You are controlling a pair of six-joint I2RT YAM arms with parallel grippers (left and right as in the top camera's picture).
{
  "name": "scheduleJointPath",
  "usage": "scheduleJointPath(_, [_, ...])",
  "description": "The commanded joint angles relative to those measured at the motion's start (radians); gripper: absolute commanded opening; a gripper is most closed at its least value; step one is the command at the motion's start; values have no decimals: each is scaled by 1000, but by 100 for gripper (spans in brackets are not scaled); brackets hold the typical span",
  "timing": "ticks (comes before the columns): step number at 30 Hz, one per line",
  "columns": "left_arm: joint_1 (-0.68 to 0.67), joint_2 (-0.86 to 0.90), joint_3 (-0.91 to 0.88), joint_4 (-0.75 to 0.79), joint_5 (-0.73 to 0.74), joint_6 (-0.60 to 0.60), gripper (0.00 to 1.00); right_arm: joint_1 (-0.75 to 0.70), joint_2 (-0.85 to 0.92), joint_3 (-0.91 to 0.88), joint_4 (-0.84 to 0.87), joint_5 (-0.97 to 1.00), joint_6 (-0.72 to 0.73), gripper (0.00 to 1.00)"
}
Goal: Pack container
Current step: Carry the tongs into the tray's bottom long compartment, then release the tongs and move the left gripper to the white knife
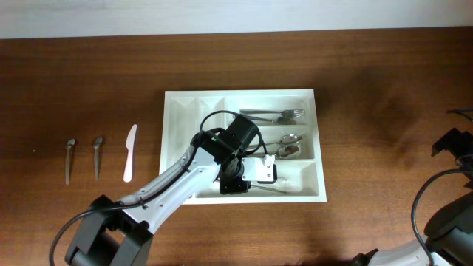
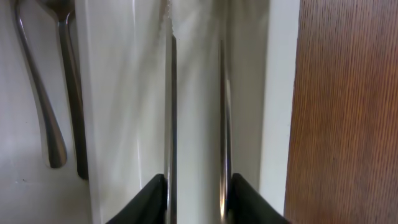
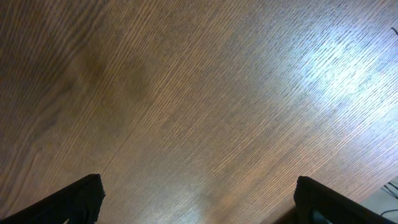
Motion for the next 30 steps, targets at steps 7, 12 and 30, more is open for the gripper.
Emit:
scheduleJointPath(7, [-3, 6, 3, 22, 8, 10, 99, 3, 5, -5, 0, -2, 1, 99])
scheduleJointPath(12, [-3, 5, 13, 70, 5, -3, 99, 3, 5, -5, 0, -2, 1, 99])
scheduleJointPath(30, [6, -16, 359, 13, -185, -404, 99, 3, 5, -5, 0, -2, 1, 99])
